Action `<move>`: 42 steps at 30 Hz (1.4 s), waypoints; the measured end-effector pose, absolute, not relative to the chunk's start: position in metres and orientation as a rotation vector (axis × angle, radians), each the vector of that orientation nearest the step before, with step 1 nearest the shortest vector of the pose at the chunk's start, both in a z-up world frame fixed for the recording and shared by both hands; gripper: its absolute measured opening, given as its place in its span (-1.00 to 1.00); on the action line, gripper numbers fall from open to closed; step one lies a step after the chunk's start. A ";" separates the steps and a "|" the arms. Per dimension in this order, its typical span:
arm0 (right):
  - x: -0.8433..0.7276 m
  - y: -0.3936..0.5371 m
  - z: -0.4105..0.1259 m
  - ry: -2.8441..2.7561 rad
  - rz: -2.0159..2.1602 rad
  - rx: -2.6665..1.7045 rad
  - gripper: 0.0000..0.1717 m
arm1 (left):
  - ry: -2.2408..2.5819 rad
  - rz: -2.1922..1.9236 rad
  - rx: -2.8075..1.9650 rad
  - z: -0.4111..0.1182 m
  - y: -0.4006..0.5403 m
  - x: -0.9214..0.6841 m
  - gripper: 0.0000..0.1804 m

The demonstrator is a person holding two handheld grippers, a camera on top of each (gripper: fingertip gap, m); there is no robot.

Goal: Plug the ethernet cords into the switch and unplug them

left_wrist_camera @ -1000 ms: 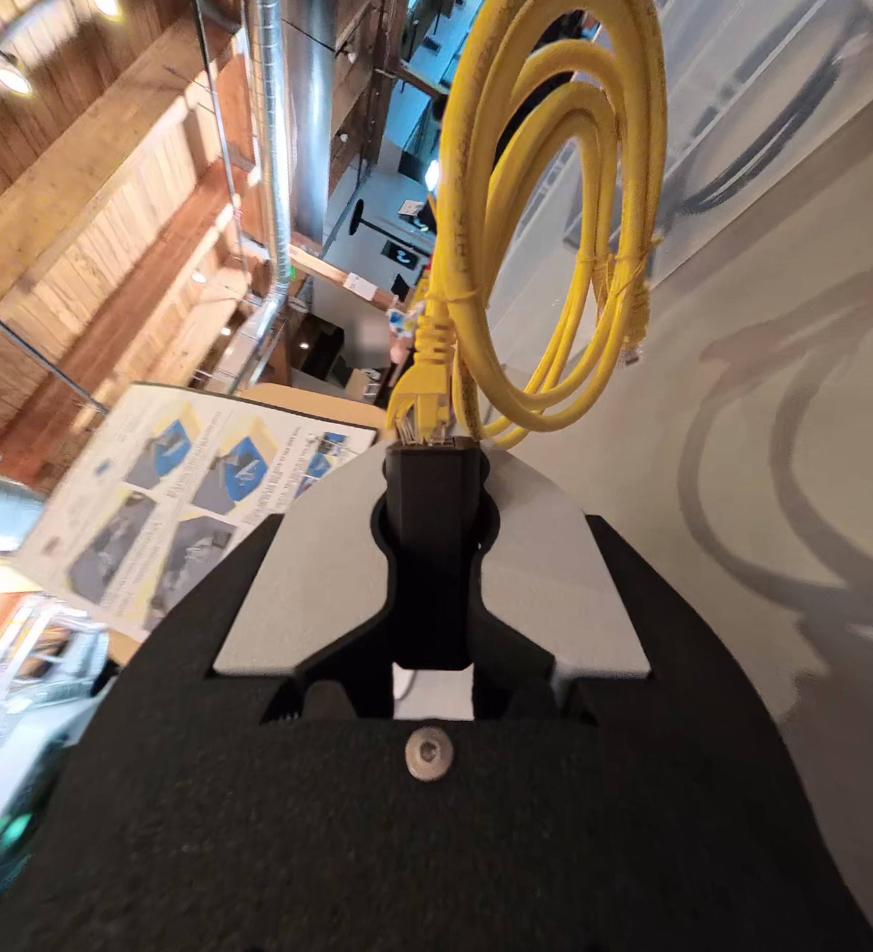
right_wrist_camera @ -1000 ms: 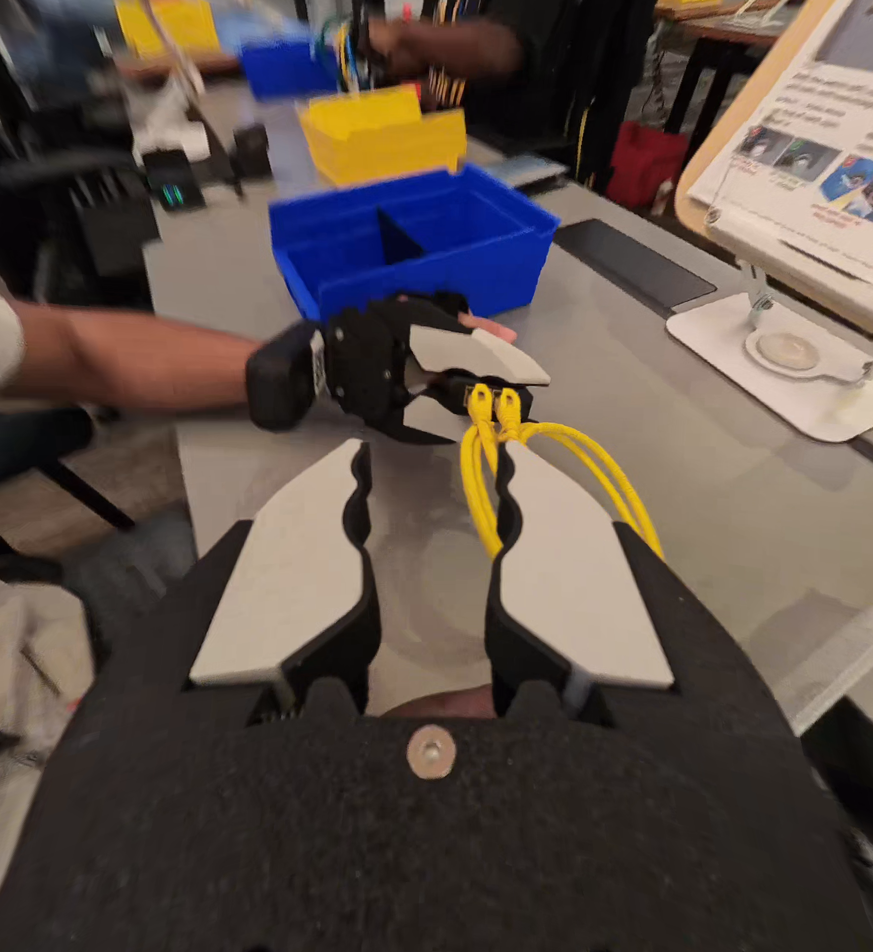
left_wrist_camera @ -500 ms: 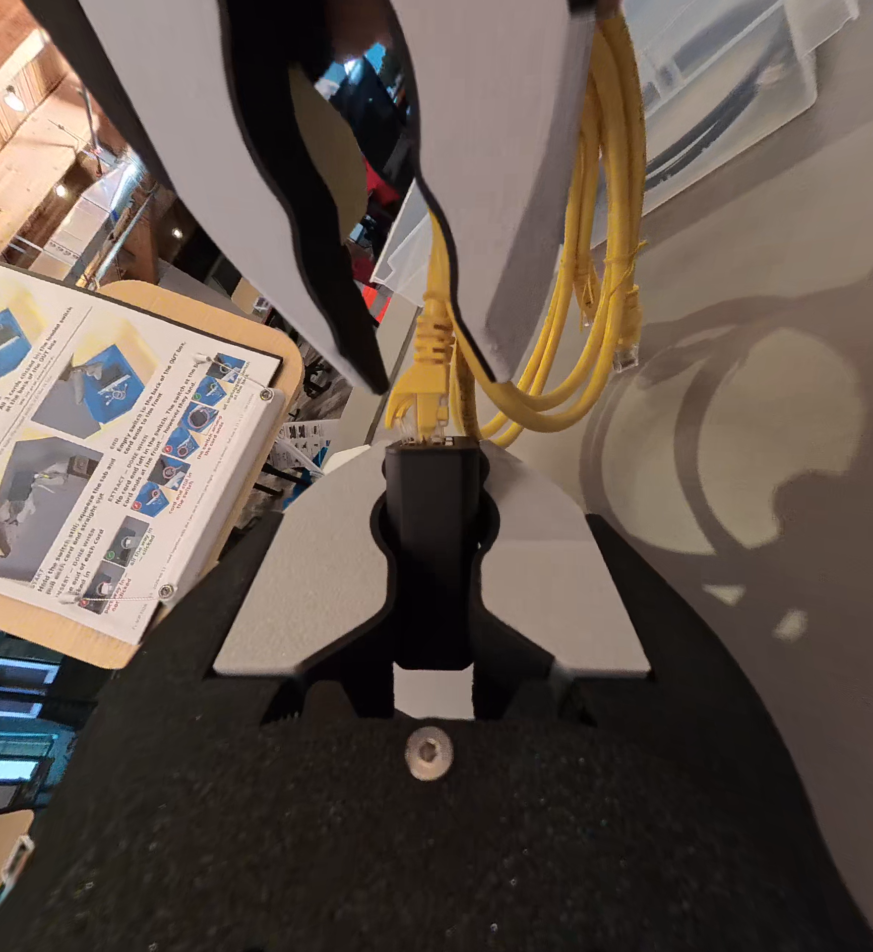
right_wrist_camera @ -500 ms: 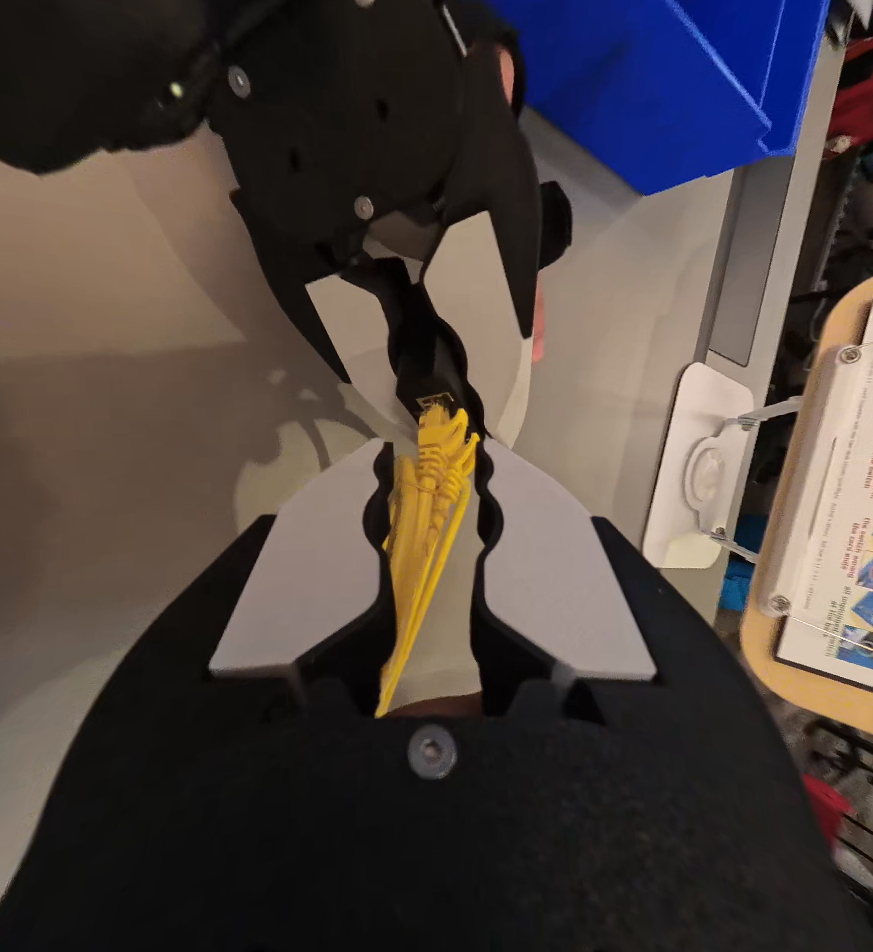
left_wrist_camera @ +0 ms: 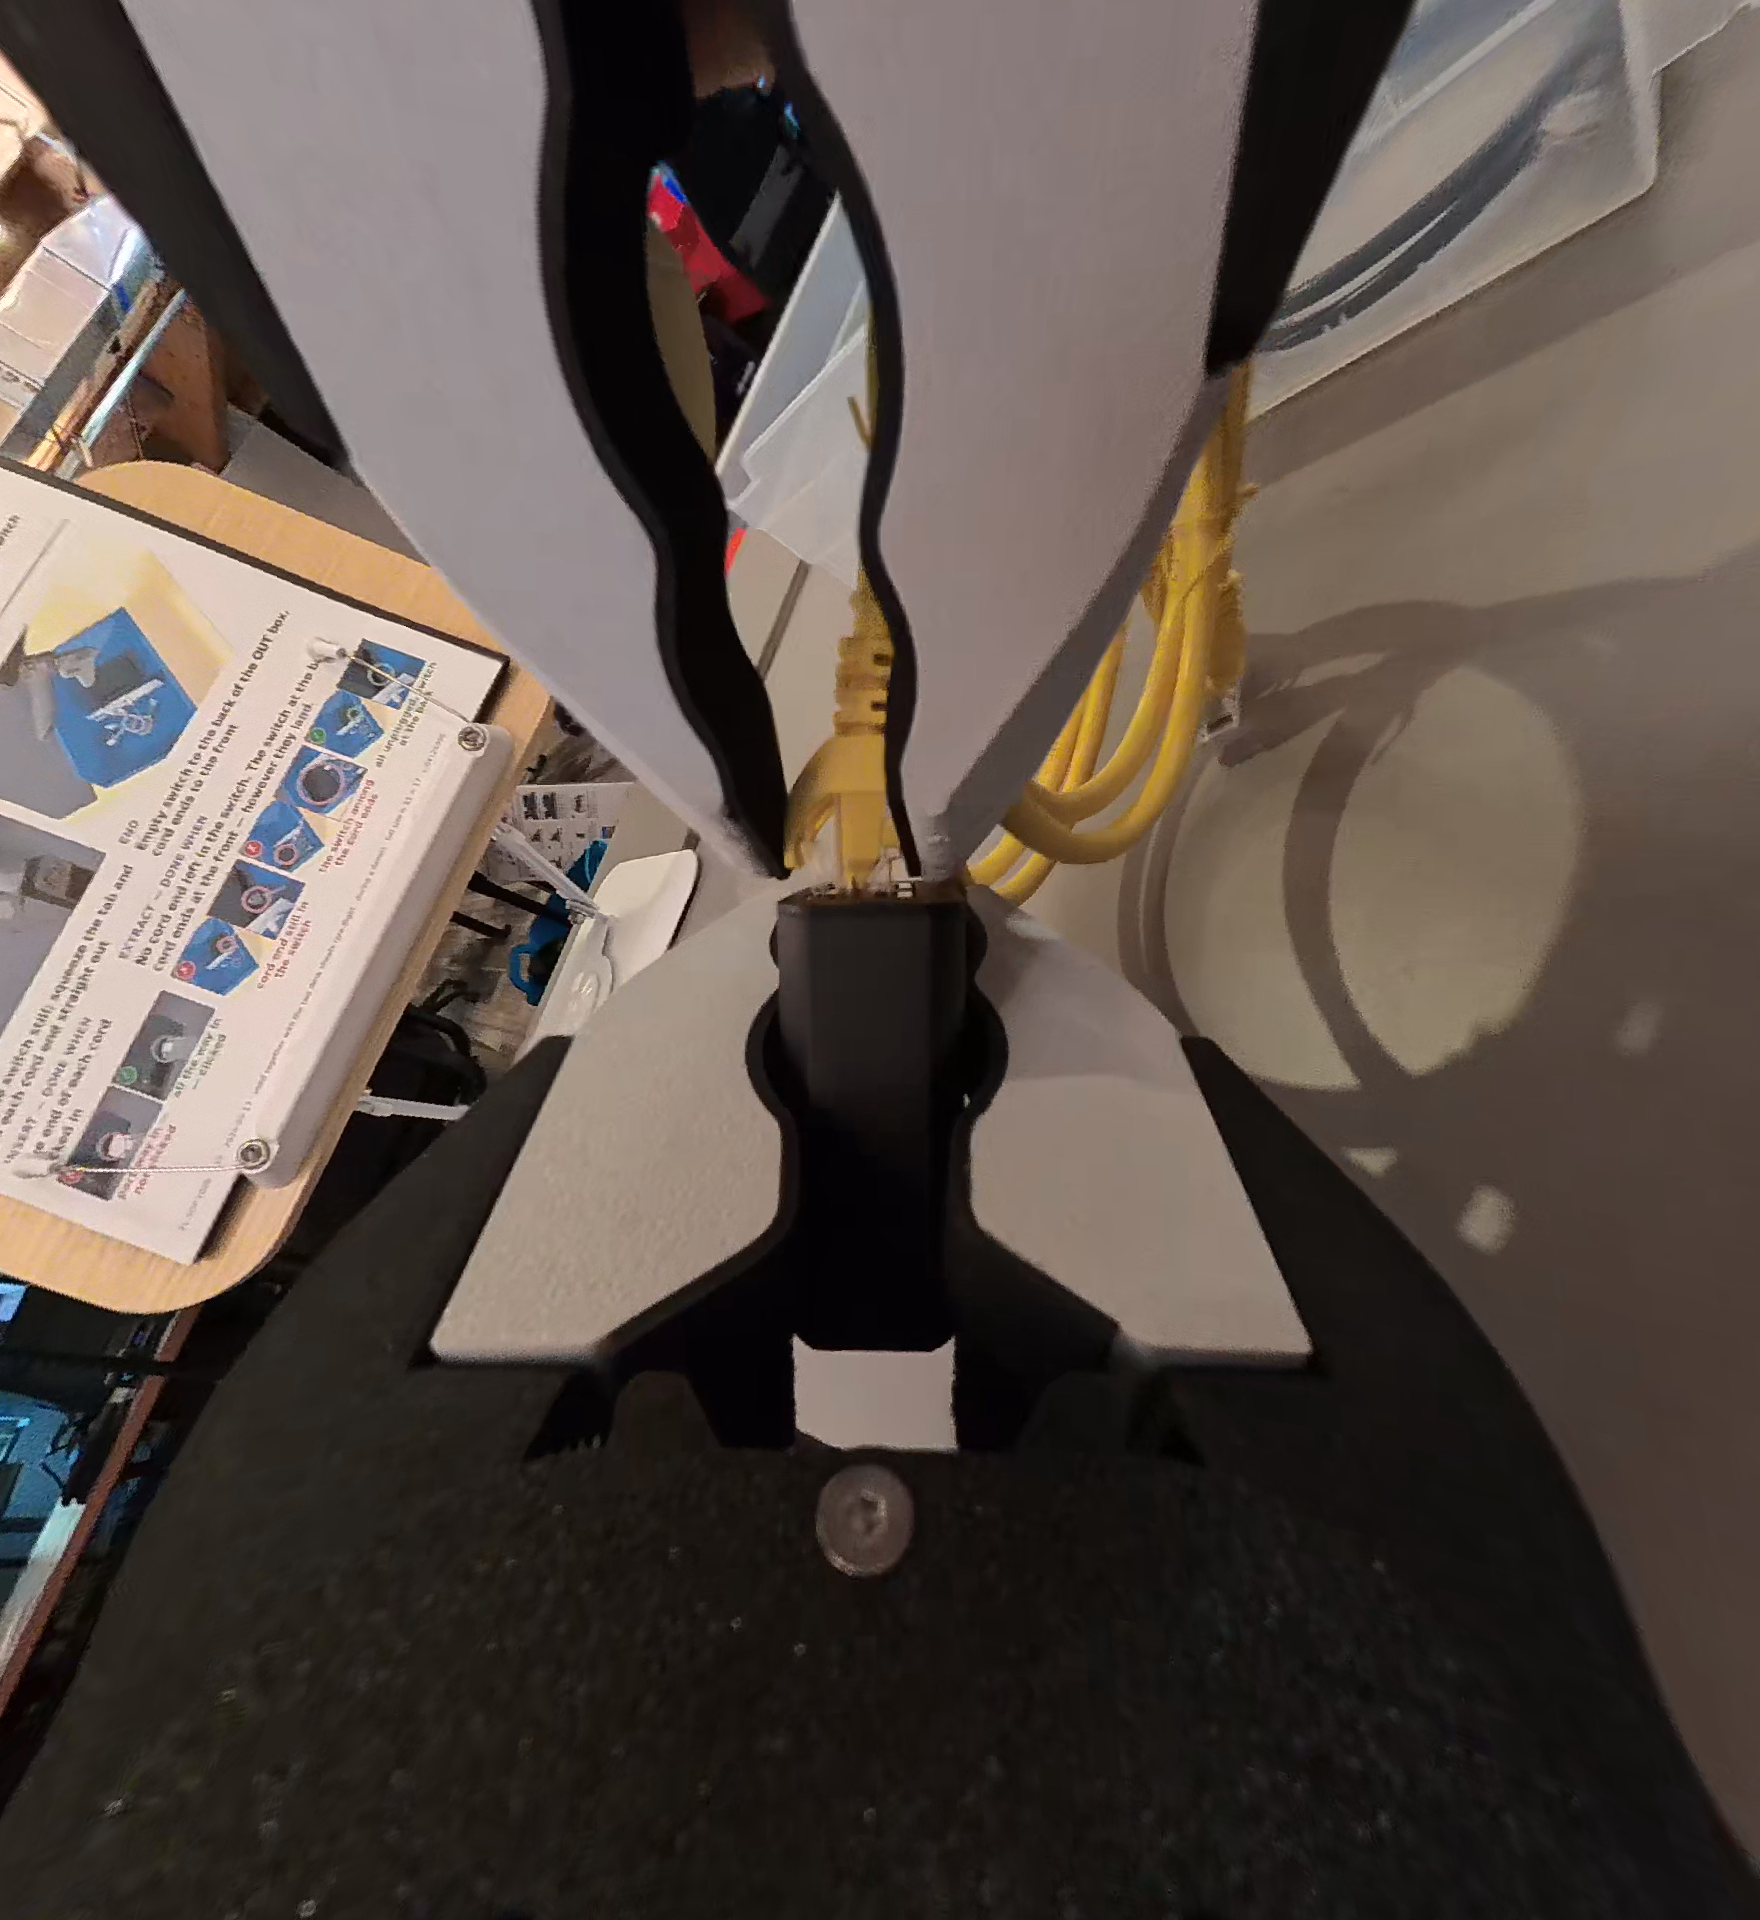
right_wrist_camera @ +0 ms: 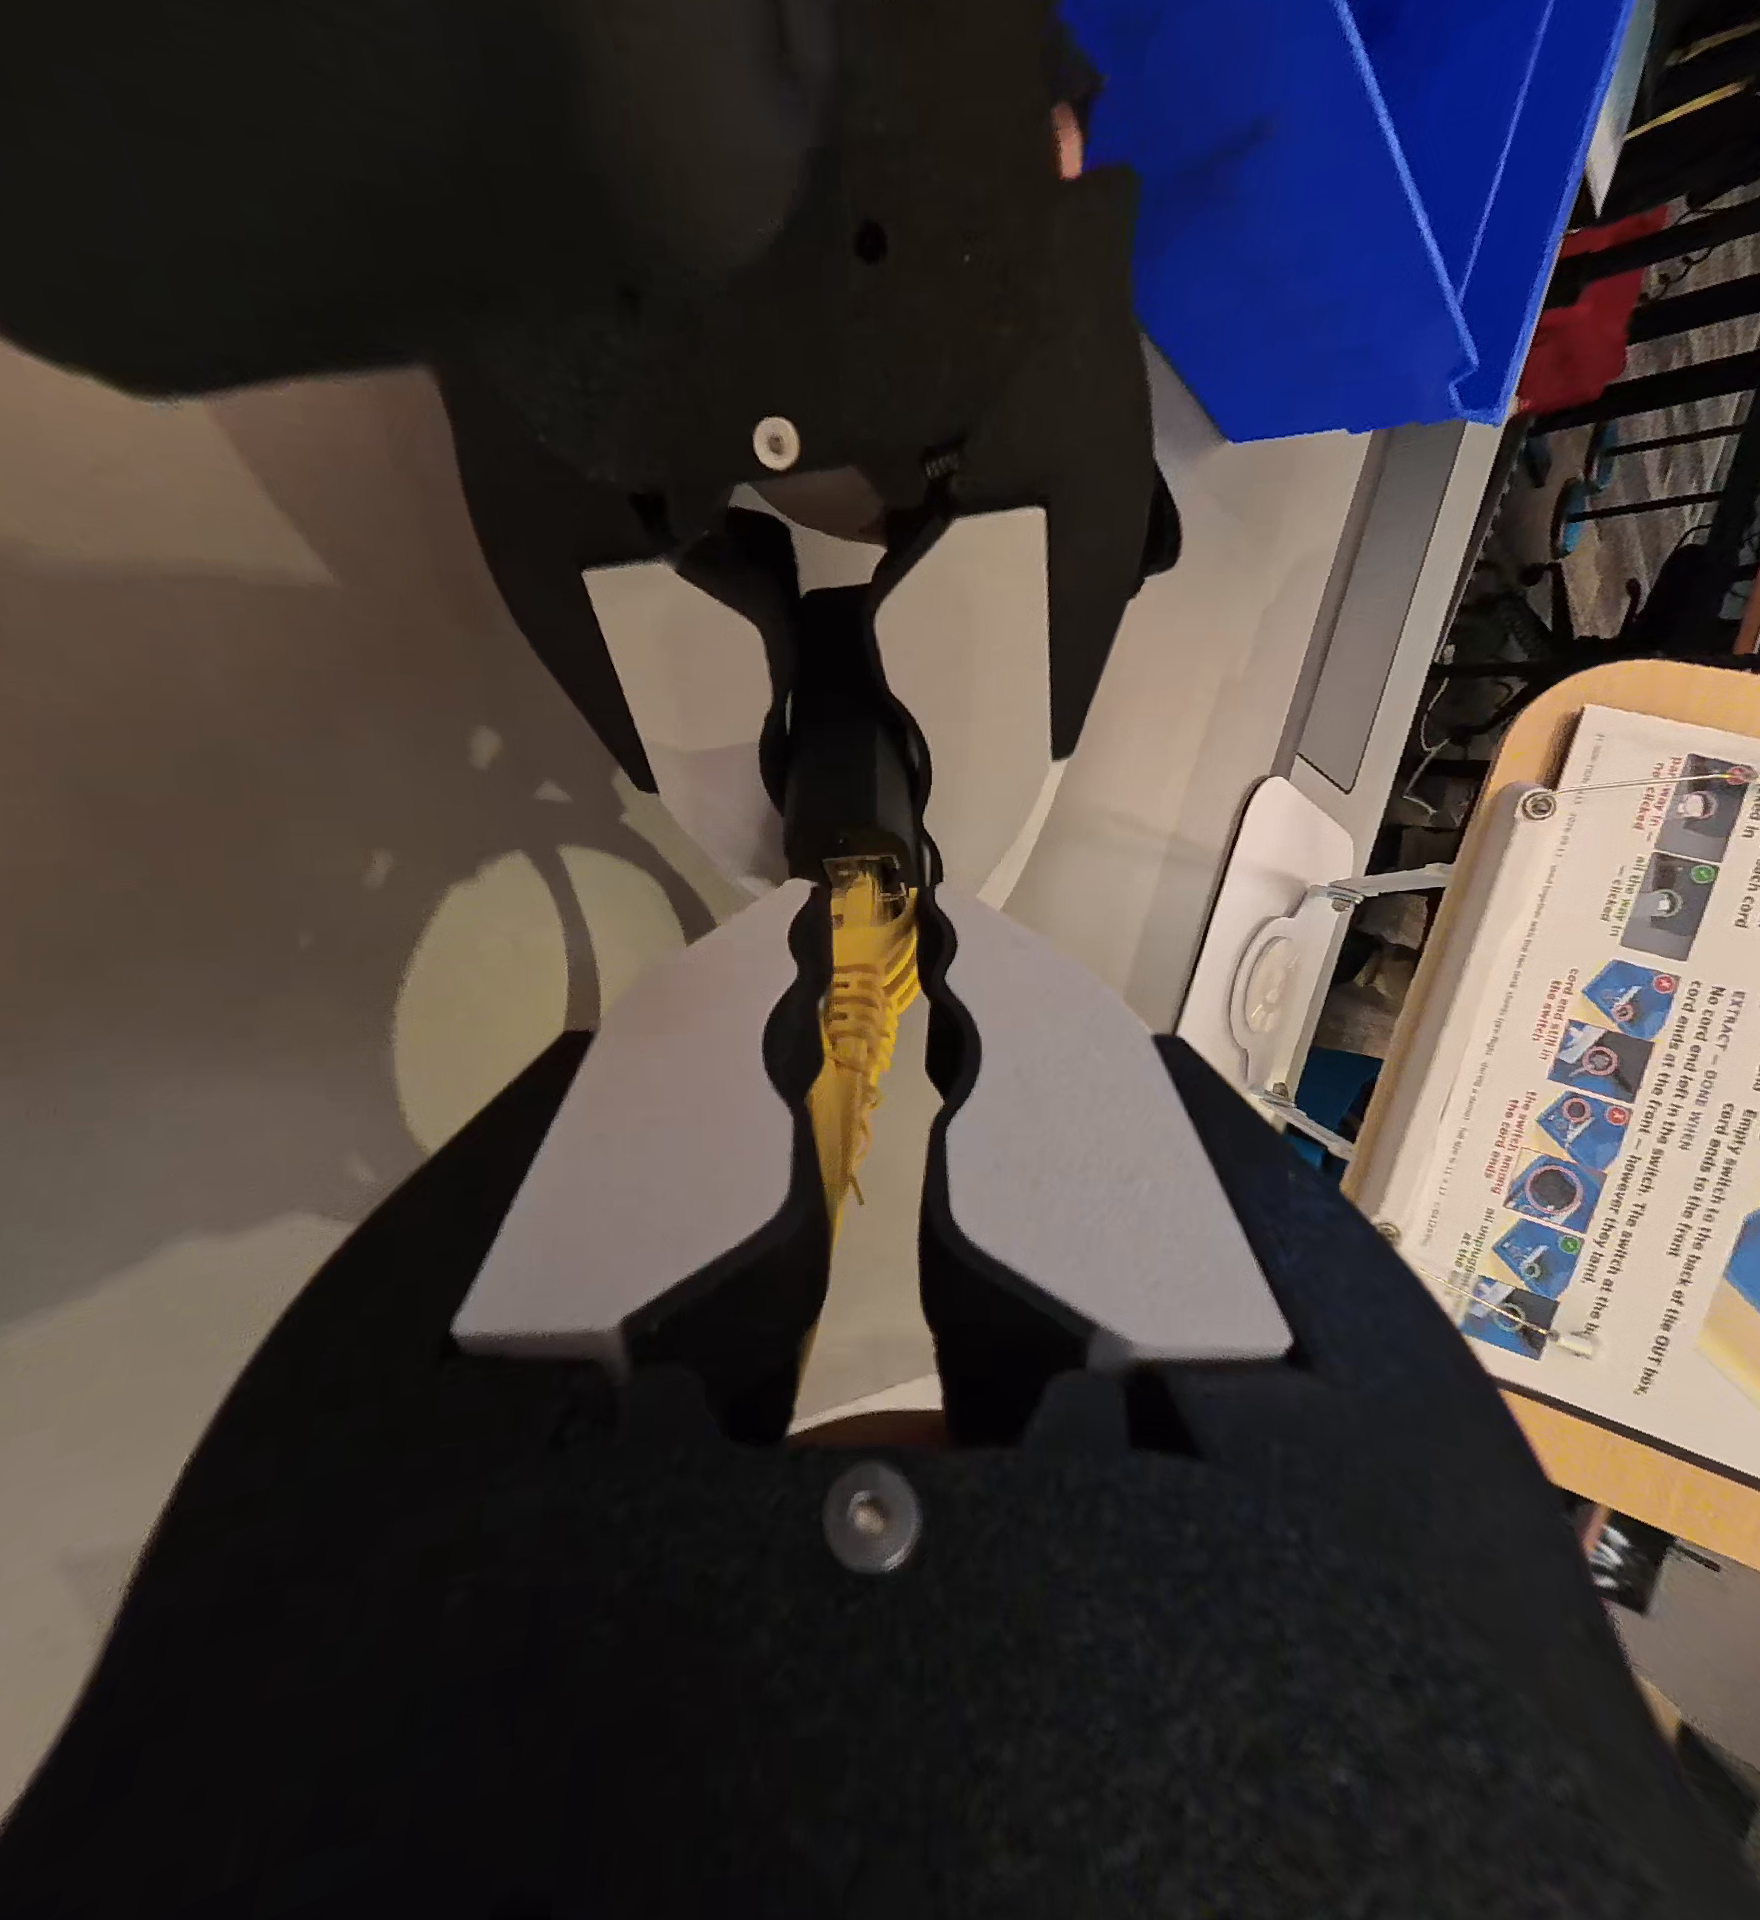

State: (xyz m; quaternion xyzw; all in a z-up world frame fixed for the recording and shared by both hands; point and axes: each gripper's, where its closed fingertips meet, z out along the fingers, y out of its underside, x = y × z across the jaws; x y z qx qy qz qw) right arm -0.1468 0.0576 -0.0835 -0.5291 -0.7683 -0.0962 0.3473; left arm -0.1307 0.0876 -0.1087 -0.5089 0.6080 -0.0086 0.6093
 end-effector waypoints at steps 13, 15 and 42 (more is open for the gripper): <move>-0.145 0.061 -0.087 -1.996 -0.296 -1.311 -0.86 | 1.382 -0.010 -1.226 -0.109 0.092 -0.131 -0.72; -0.141 0.058 -0.083 -2.010 -0.272 -1.298 -0.85 | 1.387 -0.044 -1.215 -0.109 0.090 -0.130 -0.71; 0.081 0.076 0.045 -1.216 0.262 -1.672 -0.85 | 1.150 -0.091 -1.381 -0.094 0.132 -0.169 -0.72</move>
